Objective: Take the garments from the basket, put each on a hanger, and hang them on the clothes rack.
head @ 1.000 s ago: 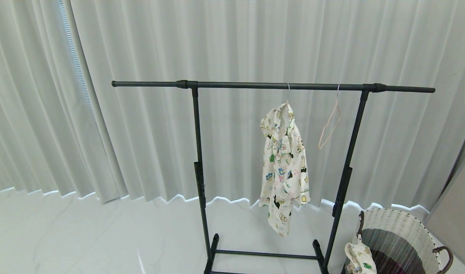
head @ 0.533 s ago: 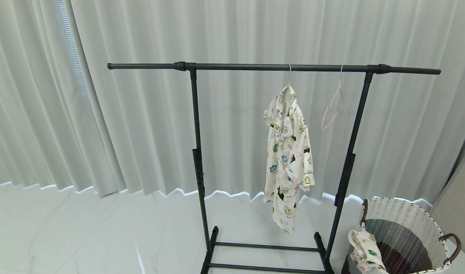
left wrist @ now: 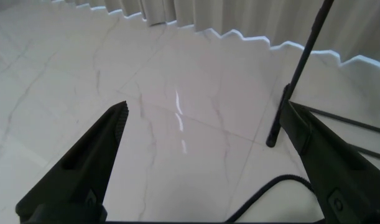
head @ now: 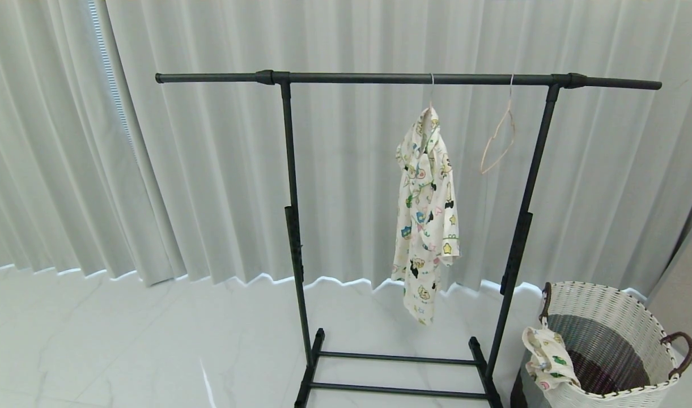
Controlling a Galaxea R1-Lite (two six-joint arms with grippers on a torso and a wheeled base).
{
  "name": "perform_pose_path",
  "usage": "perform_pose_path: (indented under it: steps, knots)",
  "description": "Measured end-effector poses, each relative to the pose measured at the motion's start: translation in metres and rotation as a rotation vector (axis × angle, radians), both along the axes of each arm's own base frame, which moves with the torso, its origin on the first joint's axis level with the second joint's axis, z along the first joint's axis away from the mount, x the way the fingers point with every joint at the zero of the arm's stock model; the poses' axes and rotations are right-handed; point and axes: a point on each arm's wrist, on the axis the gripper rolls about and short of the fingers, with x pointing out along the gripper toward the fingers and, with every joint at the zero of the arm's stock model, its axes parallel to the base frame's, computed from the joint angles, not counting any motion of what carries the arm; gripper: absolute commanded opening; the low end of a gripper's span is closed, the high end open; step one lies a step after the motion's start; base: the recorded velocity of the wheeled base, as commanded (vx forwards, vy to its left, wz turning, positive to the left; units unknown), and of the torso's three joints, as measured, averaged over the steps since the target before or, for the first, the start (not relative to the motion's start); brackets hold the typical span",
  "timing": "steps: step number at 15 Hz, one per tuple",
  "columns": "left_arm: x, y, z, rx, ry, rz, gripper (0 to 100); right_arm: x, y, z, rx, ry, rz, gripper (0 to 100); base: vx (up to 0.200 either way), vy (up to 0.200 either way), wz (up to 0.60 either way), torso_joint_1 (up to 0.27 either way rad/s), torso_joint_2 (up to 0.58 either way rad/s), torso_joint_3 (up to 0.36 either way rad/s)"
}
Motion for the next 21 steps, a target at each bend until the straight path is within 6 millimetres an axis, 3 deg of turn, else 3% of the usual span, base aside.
perform_pose_path:
  steps: [12, 16, 21]
  knots:
    - [0.002, -0.0003, -0.0003, -0.015, 0.024, -0.022, 100, 0.0034, -0.0004, -0.0005, 0.006, 0.038, 0.007, 100, 0.0, -0.2, 0.0, 0.002, 0.01, 0.007]
    - [0.0022, -0.0003, -0.0001, -0.016, 0.023, -0.024, 100, 0.0047, -0.0001, -0.0008, 0.007, 0.054, 0.037, 100, 0.0, 0.0, 0.0, 0.0, 0.0, 0.0]
    - [0.0045, 0.0, -0.0006, -0.02, 0.053, -0.023, 100, 0.0055, 0.0001, -0.0009, 0.008, 0.061, 0.048, 100, 0.2, 0.0, 0.0, 0.001, 0.0, 0.004]
